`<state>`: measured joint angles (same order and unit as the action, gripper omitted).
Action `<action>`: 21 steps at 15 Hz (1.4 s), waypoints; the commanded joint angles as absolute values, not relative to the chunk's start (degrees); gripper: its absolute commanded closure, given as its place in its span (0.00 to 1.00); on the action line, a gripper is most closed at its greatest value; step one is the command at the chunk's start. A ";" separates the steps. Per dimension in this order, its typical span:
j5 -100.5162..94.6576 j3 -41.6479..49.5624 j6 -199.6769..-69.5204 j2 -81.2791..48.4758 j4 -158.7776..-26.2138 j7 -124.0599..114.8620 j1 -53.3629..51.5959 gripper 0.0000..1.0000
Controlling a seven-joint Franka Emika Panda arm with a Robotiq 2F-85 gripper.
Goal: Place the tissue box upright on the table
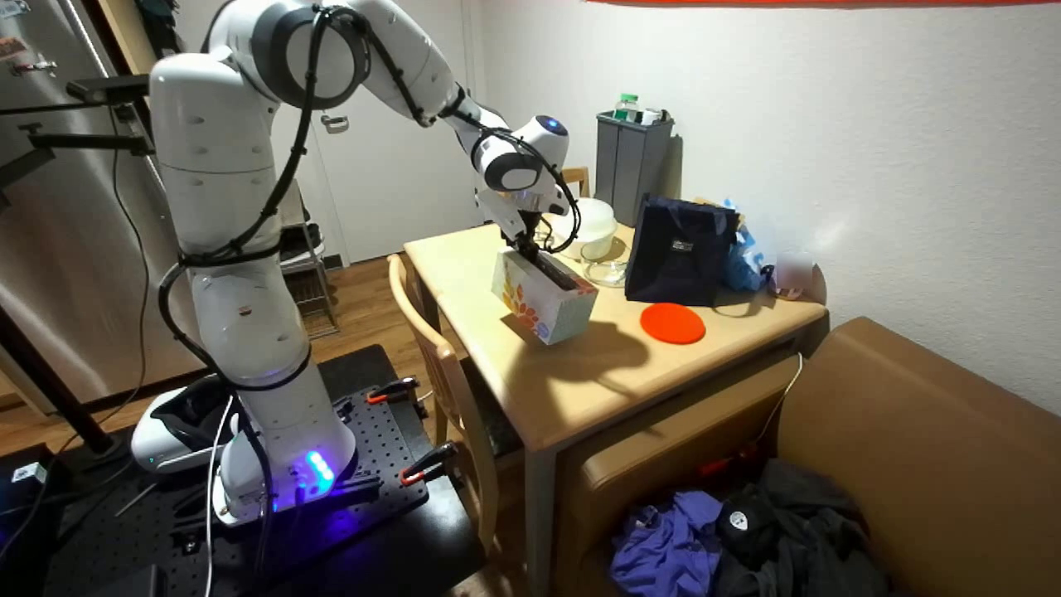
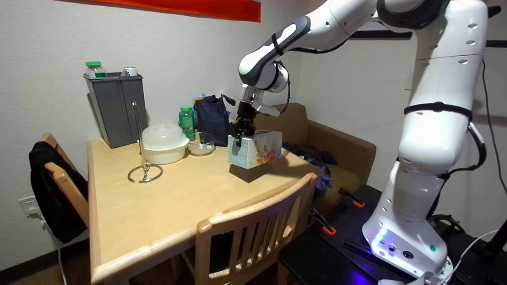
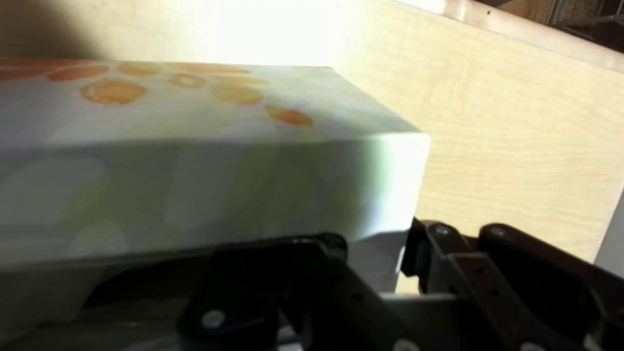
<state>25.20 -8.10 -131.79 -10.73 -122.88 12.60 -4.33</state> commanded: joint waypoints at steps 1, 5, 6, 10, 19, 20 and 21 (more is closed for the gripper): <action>29.09 -9.05 -134.34 -14.76 -120.80 17.31 -3.42 1.00; 28.51 -9.15 -139.63 -17.72 -120.51 16.52 -3.44 1.00; 28.36 -9.29 -141.57 -18.25 -120.52 16.19 -3.45 1.00; 27.88 -10.29 -148.38 -19.77 -120.81 15.88 -3.19 1.00; 25.31 -10.91 -148.97 -18.35 -122.88 14.78 -2.28 0.74; 24.29 -10.73 -148.62 -17.20 -123.76 14.43 -2.53 0.74; 22.65 -10.39 -148.05 -15.32 -125.23 13.94 -2.92 0.72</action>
<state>26.13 -10.07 -150.00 -20.55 -121.47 16.21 -3.19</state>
